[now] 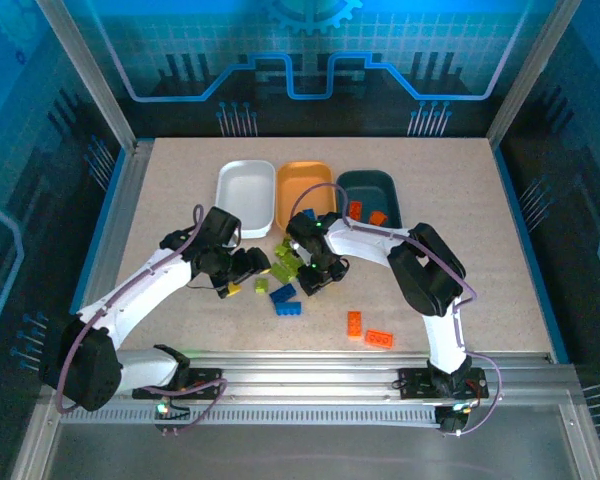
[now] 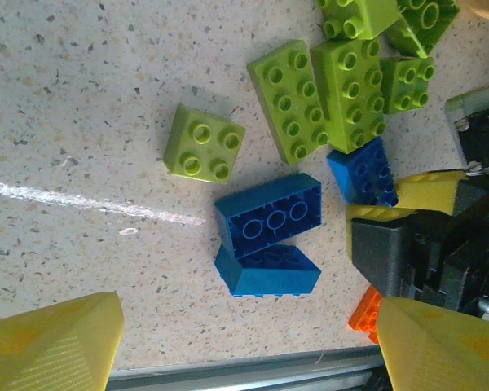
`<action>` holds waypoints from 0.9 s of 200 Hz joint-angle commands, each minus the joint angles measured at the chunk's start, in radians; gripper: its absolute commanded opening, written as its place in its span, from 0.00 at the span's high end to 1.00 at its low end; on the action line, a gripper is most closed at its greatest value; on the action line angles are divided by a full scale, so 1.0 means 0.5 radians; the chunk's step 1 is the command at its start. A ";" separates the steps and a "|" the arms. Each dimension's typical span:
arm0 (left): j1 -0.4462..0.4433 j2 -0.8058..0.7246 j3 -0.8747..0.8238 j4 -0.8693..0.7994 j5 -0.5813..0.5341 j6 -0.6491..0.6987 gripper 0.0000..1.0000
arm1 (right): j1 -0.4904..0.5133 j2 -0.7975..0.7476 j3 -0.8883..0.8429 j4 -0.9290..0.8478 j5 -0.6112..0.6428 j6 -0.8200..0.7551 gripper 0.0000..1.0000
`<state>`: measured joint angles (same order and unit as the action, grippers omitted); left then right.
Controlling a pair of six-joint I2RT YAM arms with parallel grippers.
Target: Sort the legos into containers by color
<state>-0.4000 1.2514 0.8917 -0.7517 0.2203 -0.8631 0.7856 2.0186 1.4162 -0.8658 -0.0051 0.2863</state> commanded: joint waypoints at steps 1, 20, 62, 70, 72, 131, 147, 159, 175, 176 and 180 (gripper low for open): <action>0.020 -0.012 -0.038 -0.006 0.066 0.009 0.17 | 0.030 0.044 0.022 0.024 -0.019 -0.019 0.59; 0.019 -0.016 -0.033 -0.006 0.067 0.008 0.17 | 0.022 -0.018 -0.014 -0.007 -0.002 -0.017 0.60; 0.018 0.000 -0.053 0.029 0.070 -0.003 0.17 | -0.033 -0.377 -0.232 -0.057 -0.019 -0.020 0.61; 0.018 0.012 -0.057 0.049 0.080 -0.011 0.17 | -0.059 -0.451 -0.259 -0.073 -0.042 -0.015 0.61; 0.018 0.016 -0.058 0.054 0.085 -0.012 0.17 | -0.068 -0.468 -0.265 -0.073 -0.050 -0.014 0.61; -0.128 0.233 0.160 -0.114 -0.028 0.146 0.17 | -0.399 -0.503 0.050 -0.033 -0.320 0.119 0.61; -0.190 0.304 0.220 -0.178 -0.067 0.178 0.17 | -0.444 -0.301 0.299 -0.079 -0.337 0.127 0.61; -0.238 0.343 0.254 -0.198 -0.093 0.188 0.17 | -0.462 -0.144 0.471 -0.088 -0.356 0.124 0.61; -0.294 0.399 0.295 -0.225 -0.119 0.195 0.17 | -0.483 0.069 0.721 -0.153 -0.360 0.101 0.61; -0.298 0.402 0.296 -0.226 -0.120 0.195 0.17 | -0.486 0.084 0.738 -0.157 -0.360 0.099 0.61; -0.308 0.414 0.309 -0.229 -0.123 0.194 0.17 | -0.491 0.135 0.801 -0.179 -0.356 0.094 0.61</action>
<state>-0.5201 1.4220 1.0012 -0.7986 0.1955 -0.8024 0.5549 1.9430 1.6760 -0.8928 -0.1474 0.3328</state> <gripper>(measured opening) 0.830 0.391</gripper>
